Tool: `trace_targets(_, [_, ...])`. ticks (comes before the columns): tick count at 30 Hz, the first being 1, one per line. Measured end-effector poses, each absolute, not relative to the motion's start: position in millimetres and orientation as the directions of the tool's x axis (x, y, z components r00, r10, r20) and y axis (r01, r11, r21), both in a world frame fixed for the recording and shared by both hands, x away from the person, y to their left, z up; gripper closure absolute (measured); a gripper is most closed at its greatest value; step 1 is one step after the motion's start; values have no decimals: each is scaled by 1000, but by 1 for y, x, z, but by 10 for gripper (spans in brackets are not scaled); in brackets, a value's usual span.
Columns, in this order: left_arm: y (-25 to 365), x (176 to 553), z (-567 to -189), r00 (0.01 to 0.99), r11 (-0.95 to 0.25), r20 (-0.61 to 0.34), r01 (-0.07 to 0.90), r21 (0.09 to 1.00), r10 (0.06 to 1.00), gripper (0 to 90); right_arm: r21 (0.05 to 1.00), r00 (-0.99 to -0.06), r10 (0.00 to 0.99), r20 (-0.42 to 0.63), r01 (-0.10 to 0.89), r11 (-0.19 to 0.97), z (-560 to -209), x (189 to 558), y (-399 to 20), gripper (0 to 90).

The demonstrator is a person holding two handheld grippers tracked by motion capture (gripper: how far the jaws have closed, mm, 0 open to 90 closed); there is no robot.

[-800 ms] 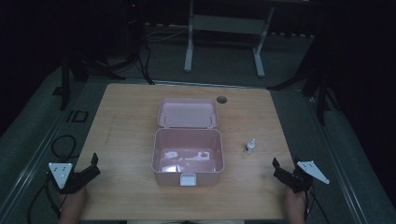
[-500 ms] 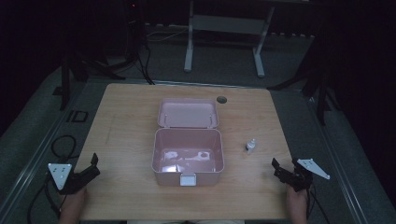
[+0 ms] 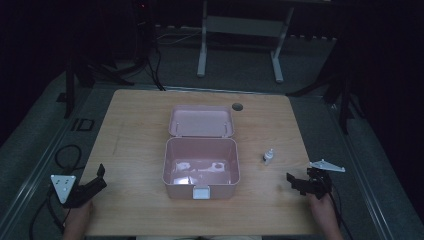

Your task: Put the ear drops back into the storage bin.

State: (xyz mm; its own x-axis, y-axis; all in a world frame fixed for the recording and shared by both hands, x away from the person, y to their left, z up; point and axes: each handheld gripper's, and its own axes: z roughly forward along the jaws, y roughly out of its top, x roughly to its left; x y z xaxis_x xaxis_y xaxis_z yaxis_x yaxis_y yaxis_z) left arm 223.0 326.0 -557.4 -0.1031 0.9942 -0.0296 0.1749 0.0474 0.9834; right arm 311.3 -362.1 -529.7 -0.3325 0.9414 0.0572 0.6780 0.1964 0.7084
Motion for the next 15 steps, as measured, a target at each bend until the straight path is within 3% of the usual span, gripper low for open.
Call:
trace_targets(11, [326,223,-557,-95,48,-31,174,984,995,3,513,-487,871,-57,734,445,-515,318,-349,104])
trace_targets(15, [326,223,-558,-95,49,-32,174,984,995,3,355,-578,814,-60,750,558,-509,321,-343,104])
